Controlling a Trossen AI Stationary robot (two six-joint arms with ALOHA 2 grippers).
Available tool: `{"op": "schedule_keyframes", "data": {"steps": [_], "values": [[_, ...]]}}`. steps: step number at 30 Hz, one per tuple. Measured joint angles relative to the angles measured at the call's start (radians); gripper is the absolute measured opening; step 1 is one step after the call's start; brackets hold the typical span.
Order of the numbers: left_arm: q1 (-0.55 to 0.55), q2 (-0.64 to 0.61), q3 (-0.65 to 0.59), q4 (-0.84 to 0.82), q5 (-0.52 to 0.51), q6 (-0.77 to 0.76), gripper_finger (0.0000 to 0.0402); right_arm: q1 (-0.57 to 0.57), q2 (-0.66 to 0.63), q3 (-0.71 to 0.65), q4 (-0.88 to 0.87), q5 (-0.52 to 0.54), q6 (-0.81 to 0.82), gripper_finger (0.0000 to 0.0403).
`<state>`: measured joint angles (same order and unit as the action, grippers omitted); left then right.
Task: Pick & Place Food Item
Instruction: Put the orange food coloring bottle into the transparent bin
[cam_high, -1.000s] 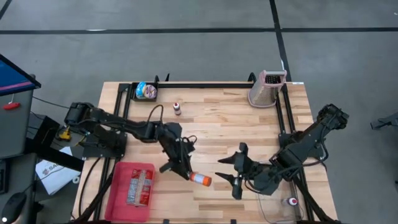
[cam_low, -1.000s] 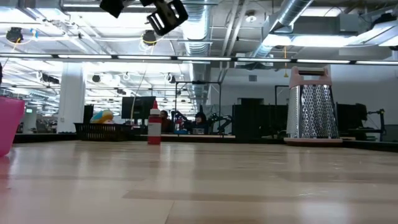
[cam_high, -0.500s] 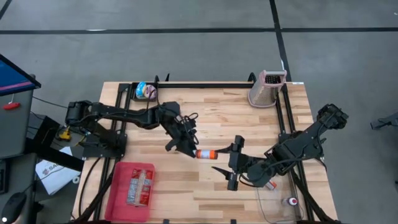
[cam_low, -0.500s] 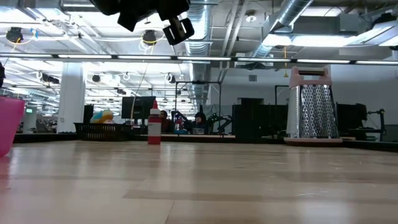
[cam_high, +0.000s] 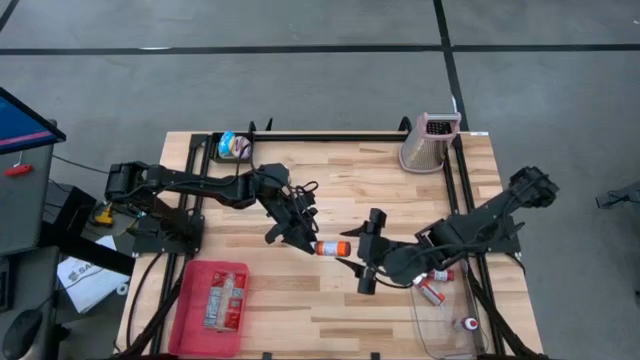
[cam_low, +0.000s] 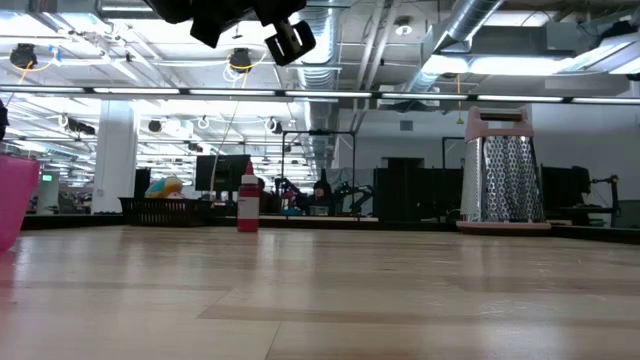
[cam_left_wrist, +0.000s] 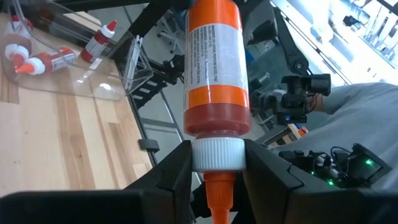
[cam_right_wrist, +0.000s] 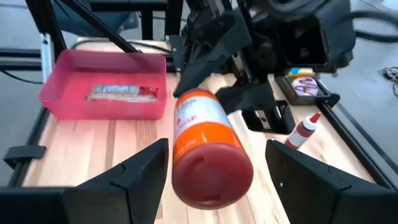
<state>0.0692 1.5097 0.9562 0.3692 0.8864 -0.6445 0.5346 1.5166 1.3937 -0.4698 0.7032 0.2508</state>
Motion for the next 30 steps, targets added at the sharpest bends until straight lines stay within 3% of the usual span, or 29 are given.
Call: {"op": "schedule_keyframes", "data": {"steps": [14,25,30], "values": [[0.0,0.0,0.0,-0.001,-0.003,0.002,0.0118,-0.023,0.029,-0.001,0.019,-0.053,0.031,0.0254],[0.0,0.0,0.0,-0.005,0.002,0.004,0.0122,-0.032,0.03,-0.001,0.044,-0.086,0.031,0.0134],[-0.001,0.0,0.0,-0.009,-0.011,0.035,0.0122,-0.032,0.03,-0.001,0.055,-0.094,0.028,0.0126]]}}
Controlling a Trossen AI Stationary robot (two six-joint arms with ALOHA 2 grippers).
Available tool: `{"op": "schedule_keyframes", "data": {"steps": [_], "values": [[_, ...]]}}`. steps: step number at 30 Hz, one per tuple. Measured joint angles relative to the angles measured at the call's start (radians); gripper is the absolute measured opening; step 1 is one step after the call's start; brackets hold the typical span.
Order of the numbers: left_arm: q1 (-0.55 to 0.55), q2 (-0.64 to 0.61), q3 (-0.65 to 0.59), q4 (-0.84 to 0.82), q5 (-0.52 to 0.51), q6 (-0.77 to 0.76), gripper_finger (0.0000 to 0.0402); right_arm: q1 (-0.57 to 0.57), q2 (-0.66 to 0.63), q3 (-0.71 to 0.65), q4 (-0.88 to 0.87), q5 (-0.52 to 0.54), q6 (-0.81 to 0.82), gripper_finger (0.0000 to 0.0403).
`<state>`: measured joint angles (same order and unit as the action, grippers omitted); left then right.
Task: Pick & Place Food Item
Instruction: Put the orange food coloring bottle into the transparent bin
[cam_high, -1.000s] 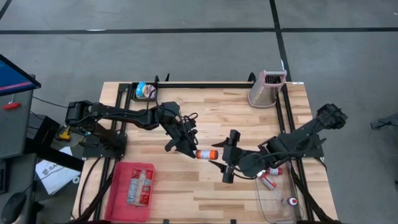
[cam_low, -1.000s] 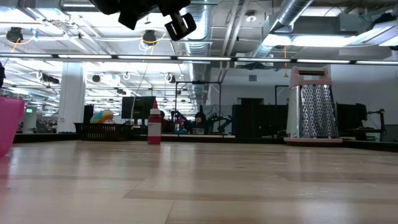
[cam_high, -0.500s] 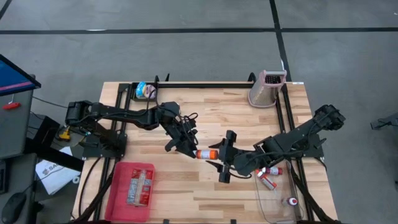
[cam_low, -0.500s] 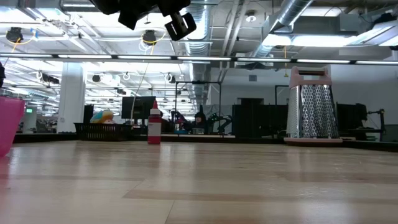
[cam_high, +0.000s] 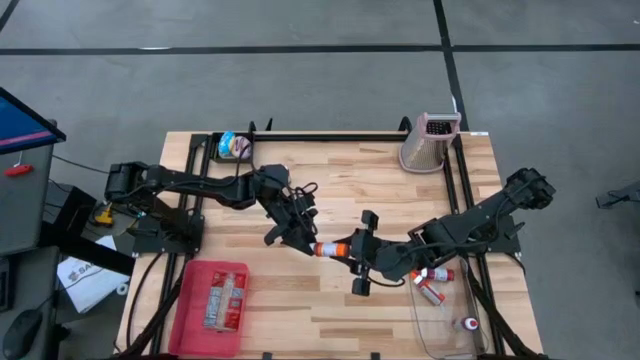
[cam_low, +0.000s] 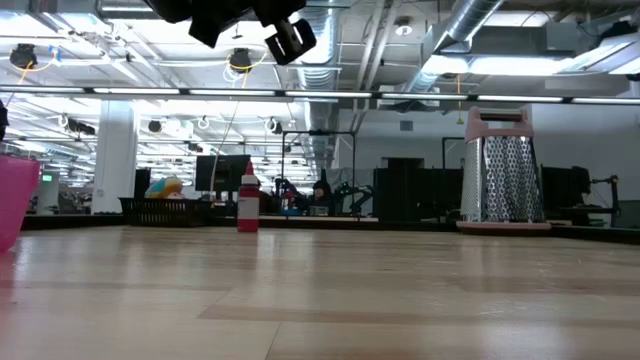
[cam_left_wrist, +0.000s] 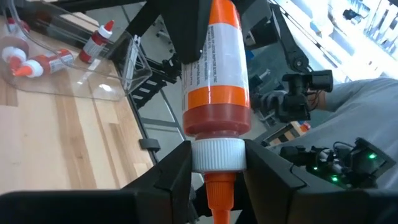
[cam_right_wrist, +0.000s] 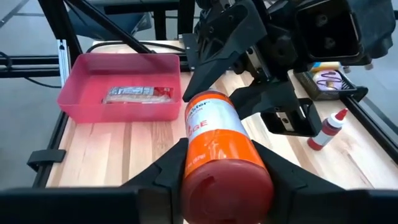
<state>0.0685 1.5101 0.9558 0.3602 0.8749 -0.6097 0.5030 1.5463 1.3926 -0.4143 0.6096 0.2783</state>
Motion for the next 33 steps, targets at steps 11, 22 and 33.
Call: {"op": "schedule_keyframes", "data": {"steps": [11,22,33], "values": [[0.116,-0.046,0.0,-0.394,-0.013,0.315,0.0174,0.058,-0.003,0.001,0.002,-0.02,0.105,0.0142],[0.293,-0.282,-0.001,-0.725,-0.108,0.538,0.0182,0.227,-0.004,0.002,-0.297,-0.087,0.548,0.0135],[0.276,-0.517,-0.005,-0.772,-0.172,0.453,0.0182,0.449,-0.004,0.002,-0.632,-0.273,1.055,0.013]]}}
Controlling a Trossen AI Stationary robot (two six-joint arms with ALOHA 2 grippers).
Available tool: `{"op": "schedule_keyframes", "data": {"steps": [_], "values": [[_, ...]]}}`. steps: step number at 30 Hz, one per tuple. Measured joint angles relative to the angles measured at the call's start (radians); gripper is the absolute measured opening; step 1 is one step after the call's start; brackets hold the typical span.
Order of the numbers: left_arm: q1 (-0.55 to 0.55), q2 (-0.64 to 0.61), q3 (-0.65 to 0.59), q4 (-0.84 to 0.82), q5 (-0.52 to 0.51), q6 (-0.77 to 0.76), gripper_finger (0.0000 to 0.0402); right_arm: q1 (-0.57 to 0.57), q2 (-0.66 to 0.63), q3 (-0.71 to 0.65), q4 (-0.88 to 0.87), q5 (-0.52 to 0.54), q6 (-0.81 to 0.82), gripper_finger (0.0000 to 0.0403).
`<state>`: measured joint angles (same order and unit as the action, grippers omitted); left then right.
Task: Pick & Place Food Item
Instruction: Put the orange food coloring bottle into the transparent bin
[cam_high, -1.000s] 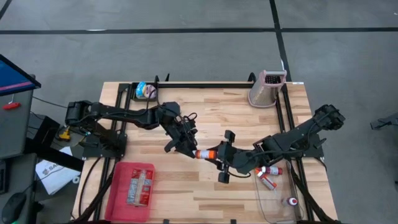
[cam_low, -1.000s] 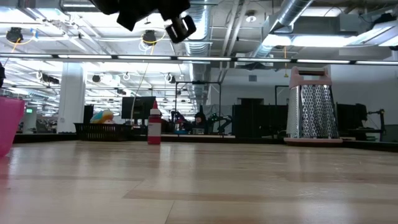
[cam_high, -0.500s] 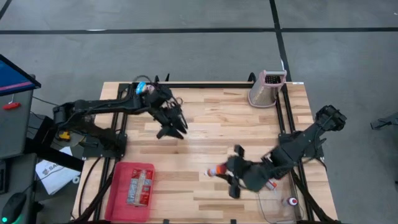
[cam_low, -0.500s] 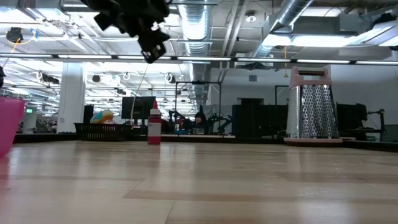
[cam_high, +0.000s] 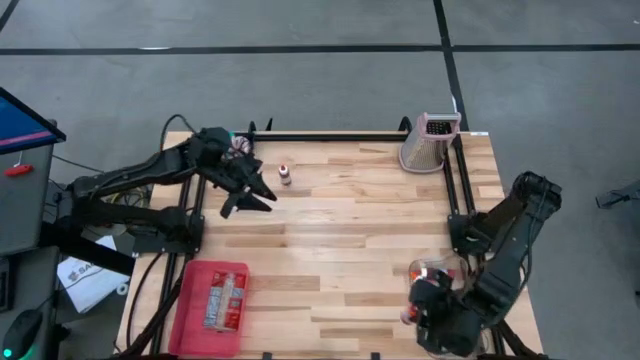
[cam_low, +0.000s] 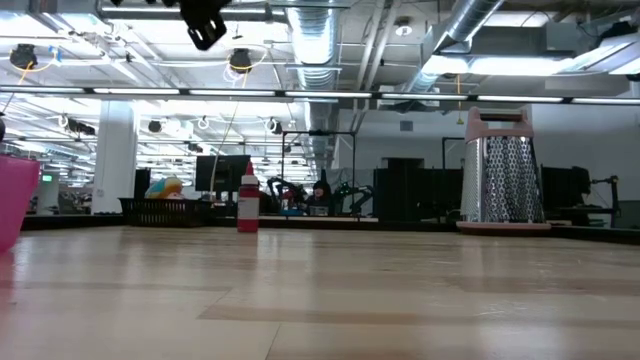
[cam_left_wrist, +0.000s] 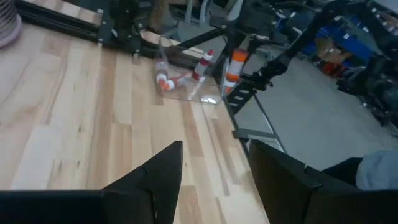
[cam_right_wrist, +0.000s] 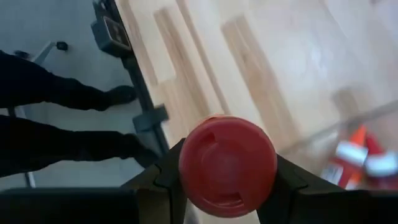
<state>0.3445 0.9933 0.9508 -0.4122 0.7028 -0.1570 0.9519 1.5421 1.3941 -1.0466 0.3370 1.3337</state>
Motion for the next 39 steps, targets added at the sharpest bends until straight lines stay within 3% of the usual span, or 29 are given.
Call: {"op": "schedule_keyframes", "data": {"steps": [7,14,20,25,30,39], "values": [[-0.062,-0.044,0.0,-0.004,-0.046,-0.042,0.0182,0.117,0.0,0.0,-0.083,-0.023,0.24,0.0129],[-0.136,-0.029,-0.047,0.067,-0.069,-0.094,0.0182,0.163,0.0,0.042,-0.243,-0.023,0.367,0.0129],[-0.198,-0.032,-0.149,0.196,-0.085,-0.198,0.0182,0.187,0.0,0.042,-0.276,-0.114,0.379,0.013],[-0.255,-0.041,-0.197,0.255,-0.176,-0.242,0.0182,0.204,0.004,0.042,-0.298,-0.151,0.384,0.013],[-0.28,-0.043,-0.198,0.276,-0.272,-0.244,0.0182,0.208,0.034,0.041,-0.377,-0.213,0.373,0.013],[-0.28,-0.043,-0.198,0.321,-0.285,-0.28,0.0182,0.208,0.105,0.015,-0.474,-0.236,0.359,0.013]]}}
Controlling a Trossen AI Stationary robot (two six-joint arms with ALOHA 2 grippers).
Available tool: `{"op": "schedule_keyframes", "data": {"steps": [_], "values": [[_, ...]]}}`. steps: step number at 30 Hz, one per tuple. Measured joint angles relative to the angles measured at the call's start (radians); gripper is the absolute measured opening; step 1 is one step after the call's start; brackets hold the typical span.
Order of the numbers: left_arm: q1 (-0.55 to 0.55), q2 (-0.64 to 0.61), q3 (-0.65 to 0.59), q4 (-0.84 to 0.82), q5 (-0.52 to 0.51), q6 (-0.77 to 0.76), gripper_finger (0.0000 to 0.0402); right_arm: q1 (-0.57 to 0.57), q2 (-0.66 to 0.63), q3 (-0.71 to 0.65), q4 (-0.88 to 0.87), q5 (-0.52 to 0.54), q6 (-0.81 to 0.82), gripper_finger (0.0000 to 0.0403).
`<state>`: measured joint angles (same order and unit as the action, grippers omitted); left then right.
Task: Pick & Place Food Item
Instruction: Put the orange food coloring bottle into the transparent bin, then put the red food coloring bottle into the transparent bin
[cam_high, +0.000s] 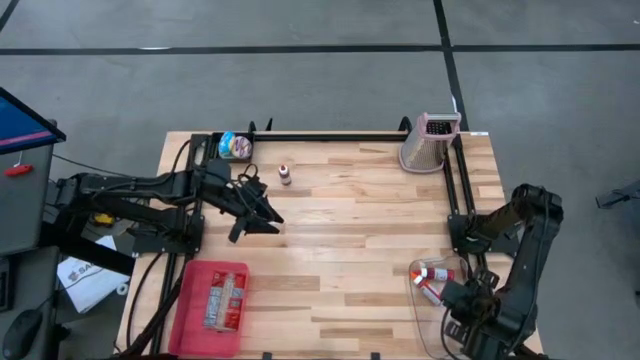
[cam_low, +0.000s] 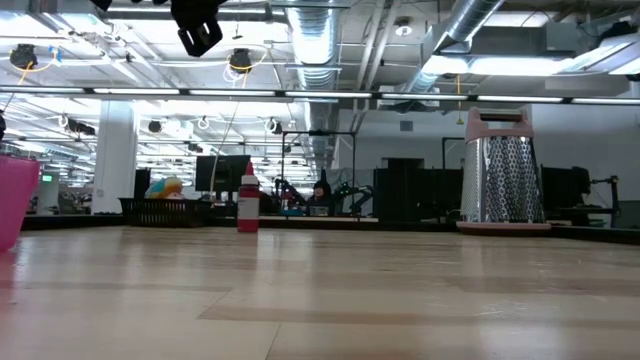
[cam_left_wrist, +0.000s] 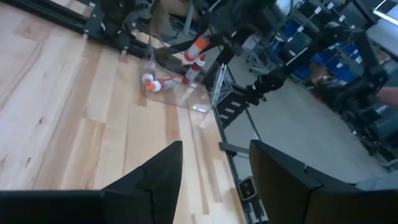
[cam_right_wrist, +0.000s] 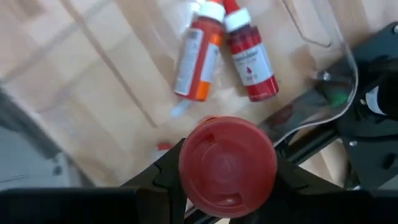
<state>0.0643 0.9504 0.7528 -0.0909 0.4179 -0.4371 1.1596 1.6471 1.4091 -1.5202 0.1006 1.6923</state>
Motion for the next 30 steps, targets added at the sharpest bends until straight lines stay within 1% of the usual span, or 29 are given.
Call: {"op": "schedule_keyframes", "data": {"steps": [3,6,13,19,26,28,30], "values": [[0.0,0.0,0.0,0.017,0.0,-0.015,0.0182,-0.002,0.001,-0.07,0.051,-0.027,0.001,0.013],[-0.003,0.0,0.0,0.035,0.0,-0.04,0.0182,-0.002,0.002,-0.124,0.088,-0.029,0.002,0.013],[-0.034,0.0,0.0,0.048,-0.017,-0.065,0.0182,-0.014,0.001,-0.194,0.118,-0.026,0.002,0.0138],[-0.065,0.0,0.0,0.049,-0.062,-0.066,0.0182,-0.033,0.001,-0.236,0.118,-0.025,0.011,0.0182],[-0.071,0.0,0.001,0.069,-0.082,-0.066,0.0182,-0.064,-0.024,-0.225,0.111,0.001,0.038,0.0241],[-0.071,0.0,0.001,0.072,-0.096,-0.065,0.0182,-0.069,-0.041,-0.203,0.116,0.032,0.052,0.0249],[-0.071,0.0,0.001,0.071,-0.116,-0.054,0.0182,-0.072,-0.063,-0.17,0.114,0.091,0.076,0.025]]}}
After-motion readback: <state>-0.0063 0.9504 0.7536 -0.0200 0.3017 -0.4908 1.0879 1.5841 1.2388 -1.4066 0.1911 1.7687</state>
